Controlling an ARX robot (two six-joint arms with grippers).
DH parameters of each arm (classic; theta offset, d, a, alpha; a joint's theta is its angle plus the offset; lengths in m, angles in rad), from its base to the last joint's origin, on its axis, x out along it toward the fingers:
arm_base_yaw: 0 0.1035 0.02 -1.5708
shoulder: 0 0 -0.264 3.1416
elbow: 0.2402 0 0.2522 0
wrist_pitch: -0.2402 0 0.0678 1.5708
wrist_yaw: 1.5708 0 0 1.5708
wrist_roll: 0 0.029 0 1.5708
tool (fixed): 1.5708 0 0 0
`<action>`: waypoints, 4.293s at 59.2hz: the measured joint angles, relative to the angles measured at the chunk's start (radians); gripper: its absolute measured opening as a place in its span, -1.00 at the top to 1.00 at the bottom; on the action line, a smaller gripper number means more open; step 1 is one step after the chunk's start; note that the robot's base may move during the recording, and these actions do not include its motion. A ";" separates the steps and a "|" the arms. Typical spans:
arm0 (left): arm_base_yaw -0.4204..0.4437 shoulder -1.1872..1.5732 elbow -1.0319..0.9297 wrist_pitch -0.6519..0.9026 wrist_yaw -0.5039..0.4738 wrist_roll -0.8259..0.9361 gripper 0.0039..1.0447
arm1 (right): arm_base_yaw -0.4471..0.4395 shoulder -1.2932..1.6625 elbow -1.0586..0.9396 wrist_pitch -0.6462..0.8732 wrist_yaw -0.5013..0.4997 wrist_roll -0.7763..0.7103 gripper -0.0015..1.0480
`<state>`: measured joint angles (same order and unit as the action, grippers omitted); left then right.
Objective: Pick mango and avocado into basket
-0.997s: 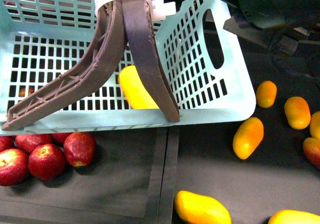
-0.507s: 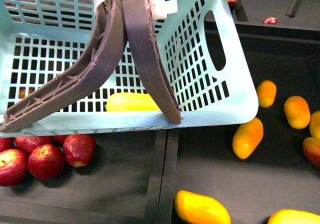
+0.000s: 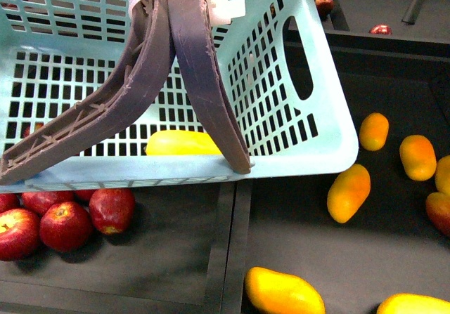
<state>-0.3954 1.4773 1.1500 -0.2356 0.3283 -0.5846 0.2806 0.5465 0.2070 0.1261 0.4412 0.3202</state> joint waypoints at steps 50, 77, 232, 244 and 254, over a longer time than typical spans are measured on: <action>0.000 0.000 0.000 0.000 -0.002 0.000 0.68 | -0.274 -0.268 -0.166 0.110 -0.429 -0.312 -0.04; 0.000 0.000 0.000 0.000 -0.002 0.000 0.68 | -0.278 -0.268 -0.166 0.110 -0.436 -0.314 -0.85; 0.014 0.000 0.000 0.000 -0.023 0.010 0.68 | -0.280 -0.271 -0.174 0.106 -0.443 -0.317 -0.85; 0.006 0.000 0.000 0.000 -0.006 0.001 0.68 | -0.280 -0.272 -0.174 0.106 -0.443 -0.317 -0.85; -0.004 0.000 0.000 0.000 0.014 0.000 0.68 | -0.280 -0.272 -0.174 0.106 -0.443 -0.317 -0.85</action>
<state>-0.3996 1.4769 1.1500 -0.2359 0.3424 -0.5850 0.0002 0.2749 0.0326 0.2325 -0.0013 0.0036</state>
